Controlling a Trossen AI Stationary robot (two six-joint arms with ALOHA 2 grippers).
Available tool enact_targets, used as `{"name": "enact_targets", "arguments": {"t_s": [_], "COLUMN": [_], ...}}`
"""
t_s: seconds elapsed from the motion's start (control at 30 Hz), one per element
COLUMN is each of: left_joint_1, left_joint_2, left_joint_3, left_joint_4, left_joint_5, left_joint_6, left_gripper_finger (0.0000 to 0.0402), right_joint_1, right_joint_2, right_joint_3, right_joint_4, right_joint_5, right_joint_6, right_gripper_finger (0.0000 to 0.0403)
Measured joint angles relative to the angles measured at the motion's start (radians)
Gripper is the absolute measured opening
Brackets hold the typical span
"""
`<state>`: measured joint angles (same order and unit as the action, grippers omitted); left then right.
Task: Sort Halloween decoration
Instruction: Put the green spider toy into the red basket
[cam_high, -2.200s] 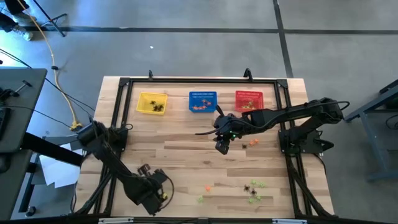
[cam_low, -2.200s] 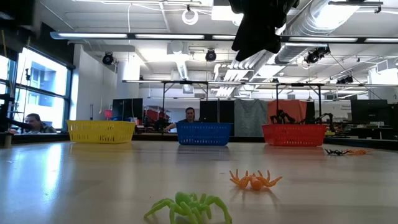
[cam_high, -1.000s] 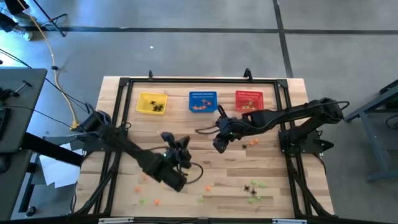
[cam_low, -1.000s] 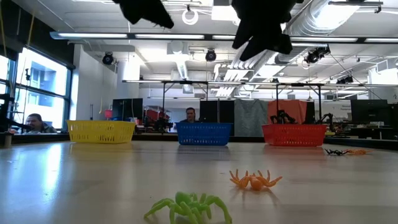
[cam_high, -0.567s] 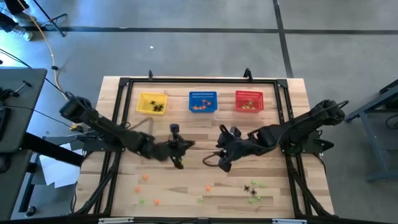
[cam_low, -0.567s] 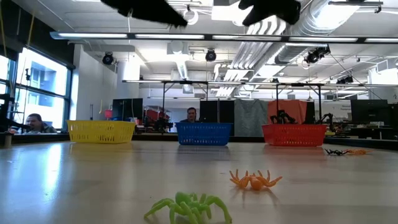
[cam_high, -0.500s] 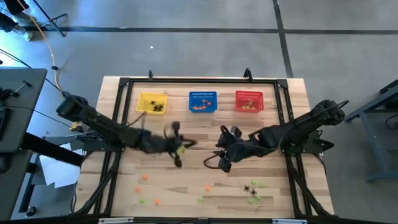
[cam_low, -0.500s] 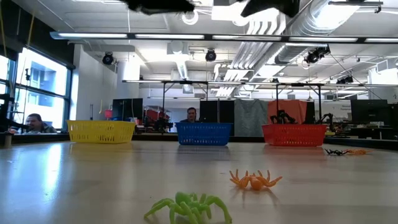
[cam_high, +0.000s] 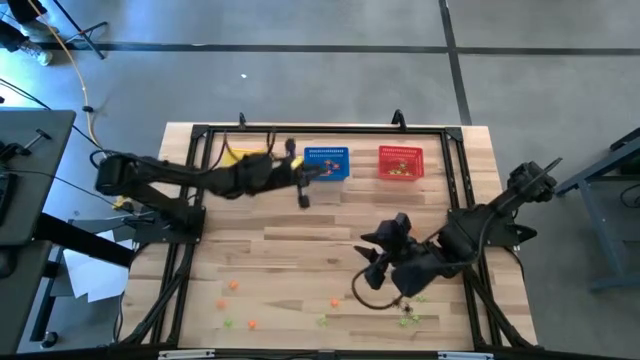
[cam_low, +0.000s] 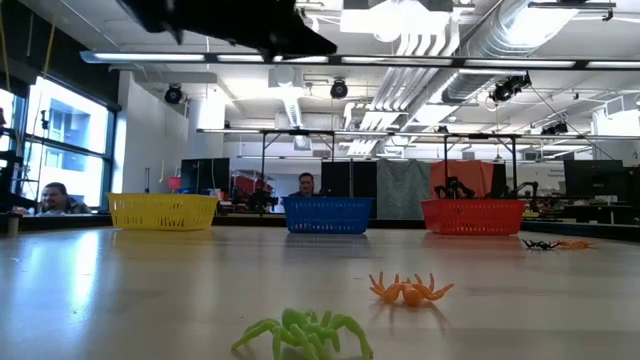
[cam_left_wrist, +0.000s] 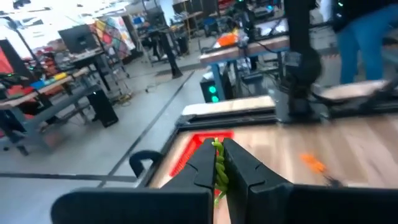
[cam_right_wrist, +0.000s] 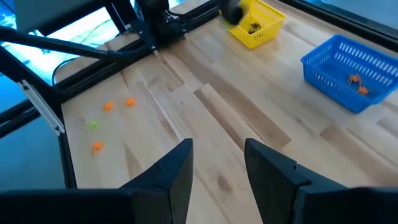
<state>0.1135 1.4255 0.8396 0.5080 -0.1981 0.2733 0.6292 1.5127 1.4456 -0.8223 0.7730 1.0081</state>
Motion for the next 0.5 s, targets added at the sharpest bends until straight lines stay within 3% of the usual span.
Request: {"name": "enact_targets", "arguments": {"t_s": [0.2,0.5], "left_joint_1": [0.121,0.170], "left_joint_2": [0.179,0.517], "left_joint_3": [0.170,0.502], "left_joint_4": [-0.015,-0.025], "left_joint_5": [0.174,0.263], "left_joint_6": [-0.043,-0.088], "left_gripper_finger": [0.0000,0.0000], "right_joint_1": [0.047,0.068], "right_joint_2": [0.000,0.000], "right_joint_3": [0.000,0.000], "right_joint_4": [-0.028,-0.110], "right_joint_5": [0.054,0.054], "right_joint_6": [0.094,0.162], "right_gripper_finger": [0.0142,0.0142]}}
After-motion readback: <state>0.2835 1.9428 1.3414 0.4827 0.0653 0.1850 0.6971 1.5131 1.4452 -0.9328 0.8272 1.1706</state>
